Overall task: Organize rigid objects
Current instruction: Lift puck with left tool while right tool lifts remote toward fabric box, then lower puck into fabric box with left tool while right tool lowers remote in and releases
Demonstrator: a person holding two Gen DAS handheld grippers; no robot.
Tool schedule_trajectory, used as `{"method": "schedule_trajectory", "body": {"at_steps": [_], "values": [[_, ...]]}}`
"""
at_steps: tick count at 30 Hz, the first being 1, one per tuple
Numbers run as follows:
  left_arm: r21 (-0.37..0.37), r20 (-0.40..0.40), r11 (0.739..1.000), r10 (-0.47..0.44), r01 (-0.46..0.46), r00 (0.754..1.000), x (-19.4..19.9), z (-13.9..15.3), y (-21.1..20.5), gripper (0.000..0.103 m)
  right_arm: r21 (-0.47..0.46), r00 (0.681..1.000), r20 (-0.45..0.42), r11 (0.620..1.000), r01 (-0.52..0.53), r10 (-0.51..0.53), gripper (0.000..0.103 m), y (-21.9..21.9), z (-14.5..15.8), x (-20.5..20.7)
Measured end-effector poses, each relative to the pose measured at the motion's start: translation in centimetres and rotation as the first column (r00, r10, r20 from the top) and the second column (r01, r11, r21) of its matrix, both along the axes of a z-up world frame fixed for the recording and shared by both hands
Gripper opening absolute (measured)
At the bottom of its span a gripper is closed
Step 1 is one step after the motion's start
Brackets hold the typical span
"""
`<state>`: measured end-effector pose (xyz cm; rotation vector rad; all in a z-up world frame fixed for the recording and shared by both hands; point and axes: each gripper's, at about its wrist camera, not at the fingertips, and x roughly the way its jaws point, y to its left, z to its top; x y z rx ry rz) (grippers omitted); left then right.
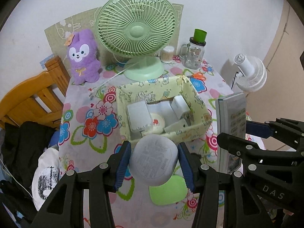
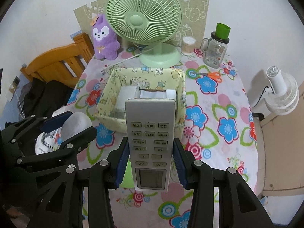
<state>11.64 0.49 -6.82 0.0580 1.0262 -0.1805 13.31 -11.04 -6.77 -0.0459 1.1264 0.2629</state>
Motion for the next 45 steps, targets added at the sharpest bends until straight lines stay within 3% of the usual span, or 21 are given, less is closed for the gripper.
{"method": "schedule_trajectory", "body": {"at_steps": [25,45], "values": [[0.046,-0.015,0.998,0.049,-0.048,0.999,9.5,-1.7,0.2,0.052,0.075,0.999,-0.043,0.997,-0.006,0.009,0.047,-0.4,-2.6,10.5],[0.067,-0.143,0.996,0.065,-0.056,0.988,12.7,-7.1,1.0,0.051,0.069,0.986,-0.162,0.997,-0.024,0.035,0.048,0.7,-8.5,14.5]]}}
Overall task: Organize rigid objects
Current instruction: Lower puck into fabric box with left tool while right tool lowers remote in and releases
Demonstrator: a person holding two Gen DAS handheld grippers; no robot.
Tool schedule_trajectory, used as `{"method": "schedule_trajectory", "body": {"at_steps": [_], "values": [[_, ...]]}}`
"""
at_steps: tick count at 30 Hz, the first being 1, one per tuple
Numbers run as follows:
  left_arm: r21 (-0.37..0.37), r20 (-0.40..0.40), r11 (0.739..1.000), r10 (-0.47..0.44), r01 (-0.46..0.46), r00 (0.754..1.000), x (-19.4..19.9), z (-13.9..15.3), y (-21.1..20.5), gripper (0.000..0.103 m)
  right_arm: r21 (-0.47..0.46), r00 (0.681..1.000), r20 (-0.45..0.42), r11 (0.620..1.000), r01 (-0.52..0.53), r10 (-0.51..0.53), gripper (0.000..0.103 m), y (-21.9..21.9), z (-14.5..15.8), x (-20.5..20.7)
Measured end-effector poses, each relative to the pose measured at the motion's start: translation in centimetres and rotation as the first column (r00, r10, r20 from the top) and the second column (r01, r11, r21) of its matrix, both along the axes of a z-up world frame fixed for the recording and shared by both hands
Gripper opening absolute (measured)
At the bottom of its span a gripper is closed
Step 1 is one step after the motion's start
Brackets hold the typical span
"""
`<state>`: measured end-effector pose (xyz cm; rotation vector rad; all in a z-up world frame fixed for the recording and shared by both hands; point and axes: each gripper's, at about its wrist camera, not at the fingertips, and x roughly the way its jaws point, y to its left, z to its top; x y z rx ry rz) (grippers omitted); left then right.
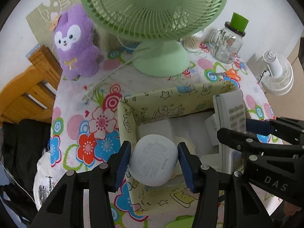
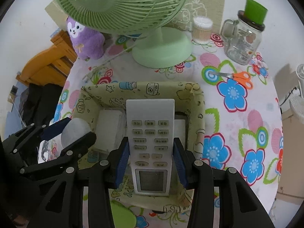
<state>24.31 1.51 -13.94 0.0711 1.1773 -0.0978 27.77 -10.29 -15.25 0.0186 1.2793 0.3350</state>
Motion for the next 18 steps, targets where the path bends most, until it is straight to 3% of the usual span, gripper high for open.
{"method": "schedule_trajectory", "body": {"at_steps": [8,11,13,18], "values": [[-0.011,-0.006,1.000,-0.022,0.022,1.000,0.3,-0.3,-0.2,0.053,-0.021,1.000,0.019,1.000,-0.013,0.013,0.051,0.0,0.1,0.1],[-0.017,-0.017,0.999,-0.029,0.028,0.999,0.3,-0.3,-0.2,0.058,-0.034,0.999,0.045,0.999,-0.002,0.003,0.064,-0.3,0.8,-0.3],[-0.054,-0.019,0.997,-0.052,0.051,0.998,0.1,-0.1,-0.5,0.076,-0.007,0.998,0.064,1.000,0.016,-0.015,0.091,-0.9,1.5,-0.7],[-0.037,0.013,0.992,-0.121,0.122,0.993,-0.7,0.6,-2.5,0.085,0.013,0.995,0.099,1.000,0.012,-0.013,0.092,-0.7,3.0,-1.9]]}}
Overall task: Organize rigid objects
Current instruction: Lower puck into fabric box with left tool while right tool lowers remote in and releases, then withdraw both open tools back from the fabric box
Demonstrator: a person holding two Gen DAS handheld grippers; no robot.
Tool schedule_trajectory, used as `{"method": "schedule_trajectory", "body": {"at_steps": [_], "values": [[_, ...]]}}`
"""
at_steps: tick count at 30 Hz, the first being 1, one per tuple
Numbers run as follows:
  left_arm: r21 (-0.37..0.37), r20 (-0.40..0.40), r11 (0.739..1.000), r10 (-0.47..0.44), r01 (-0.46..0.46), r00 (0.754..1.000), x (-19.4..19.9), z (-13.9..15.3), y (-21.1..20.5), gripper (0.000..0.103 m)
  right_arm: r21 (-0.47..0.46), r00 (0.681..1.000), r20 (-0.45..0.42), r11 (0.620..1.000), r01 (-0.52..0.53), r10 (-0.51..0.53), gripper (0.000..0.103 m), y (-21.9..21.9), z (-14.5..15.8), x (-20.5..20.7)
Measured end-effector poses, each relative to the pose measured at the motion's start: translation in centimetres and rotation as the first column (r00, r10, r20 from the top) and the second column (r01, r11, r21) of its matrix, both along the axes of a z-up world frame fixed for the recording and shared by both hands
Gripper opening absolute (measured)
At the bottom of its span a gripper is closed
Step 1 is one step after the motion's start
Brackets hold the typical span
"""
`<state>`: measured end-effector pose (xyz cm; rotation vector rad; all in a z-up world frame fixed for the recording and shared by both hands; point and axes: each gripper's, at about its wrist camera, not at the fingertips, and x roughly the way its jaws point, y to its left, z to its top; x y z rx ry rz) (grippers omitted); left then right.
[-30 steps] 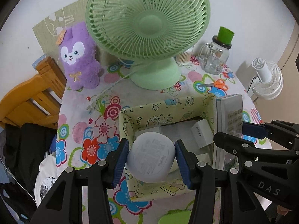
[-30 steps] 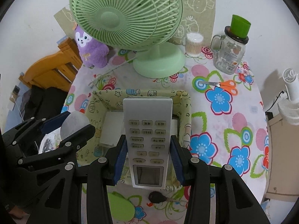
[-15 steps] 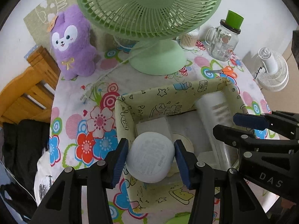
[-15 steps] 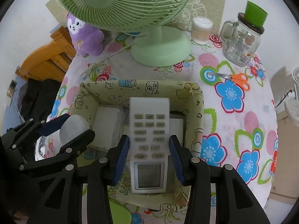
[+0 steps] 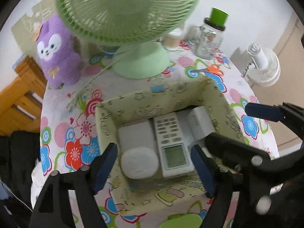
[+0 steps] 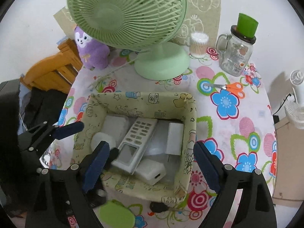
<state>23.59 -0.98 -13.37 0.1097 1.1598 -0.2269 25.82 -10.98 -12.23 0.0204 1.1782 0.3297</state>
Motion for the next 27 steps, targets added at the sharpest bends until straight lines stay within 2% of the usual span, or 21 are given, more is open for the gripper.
{"method": "schedule_trajectory", "body": {"at_steps": [4,10,27], "values": [[0.018,0.015,1.000,-0.018,0.017,1.000,-0.6,0.4,-0.5,0.097,0.022,1.000,-0.015,1.000,0.019,-0.019,0.092,-0.2,0.3,-0.6],[0.033,0.035,0.999,-0.002,0.001,0.999,-1.5,1.4,0.3,0.102,0.015,0.999,-0.016,0.999,0.049,-0.049,0.092,-0.8,0.6,-1.9],[0.028,0.095,1.000,0.003,-0.005,0.996,-7.1,4.8,1.0,0.103,-0.006,0.996,0.033,0.997,0.078,-0.078,0.092,-1.6,3.5,-7.5]]}}
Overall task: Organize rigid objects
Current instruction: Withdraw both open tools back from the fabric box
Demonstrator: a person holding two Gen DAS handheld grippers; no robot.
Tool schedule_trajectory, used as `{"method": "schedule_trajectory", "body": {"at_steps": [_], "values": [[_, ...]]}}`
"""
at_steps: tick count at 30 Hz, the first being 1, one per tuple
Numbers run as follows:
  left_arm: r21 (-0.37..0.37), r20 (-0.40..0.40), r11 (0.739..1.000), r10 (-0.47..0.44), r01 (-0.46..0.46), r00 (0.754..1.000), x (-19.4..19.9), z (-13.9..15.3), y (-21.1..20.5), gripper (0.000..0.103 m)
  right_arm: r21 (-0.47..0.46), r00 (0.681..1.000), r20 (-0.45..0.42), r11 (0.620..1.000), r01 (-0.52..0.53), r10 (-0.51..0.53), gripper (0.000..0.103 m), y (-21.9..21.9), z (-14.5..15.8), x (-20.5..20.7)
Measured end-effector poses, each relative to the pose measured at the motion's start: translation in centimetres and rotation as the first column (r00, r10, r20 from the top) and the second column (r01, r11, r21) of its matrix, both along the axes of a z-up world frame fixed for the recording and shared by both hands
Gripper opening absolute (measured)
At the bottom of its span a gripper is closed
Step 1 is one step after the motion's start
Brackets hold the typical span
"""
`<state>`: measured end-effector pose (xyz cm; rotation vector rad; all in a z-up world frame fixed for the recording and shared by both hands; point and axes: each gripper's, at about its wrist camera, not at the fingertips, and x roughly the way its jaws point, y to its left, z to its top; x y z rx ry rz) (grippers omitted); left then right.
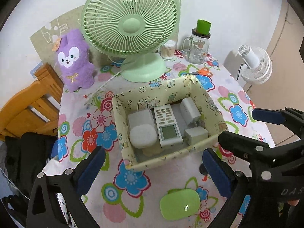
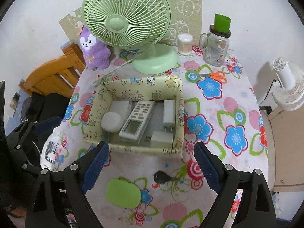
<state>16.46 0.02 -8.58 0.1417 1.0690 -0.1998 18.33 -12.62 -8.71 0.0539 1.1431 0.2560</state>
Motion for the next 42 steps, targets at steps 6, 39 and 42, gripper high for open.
{"method": "schedule_trajectory", "body": {"at_steps": [6,39,42], "values": [[-0.012,0.022,1.000,0.001,-0.001,1.000,-2.3,1.1,0.1,0.103,-0.013,0.999,0.029,1.000,0.012,-0.012,0.092,-0.3,1.3,-2.4],[-0.078,0.082,0.997,-0.007,0.014,0.997,-9.9,3.9,0.5,0.103,-0.028,0.983,0.151,0.993,0.112,-0.107,0.092,-1.0,4.5,-11.4],[-0.077,0.078,0.997,0.001,0.004,0.997,-10.0,3.5,0.2,0.103,-0.022,0.984,0.144,0.994,0.104,-0.100,0.092,-1.3,4.1,-11.2]]}}
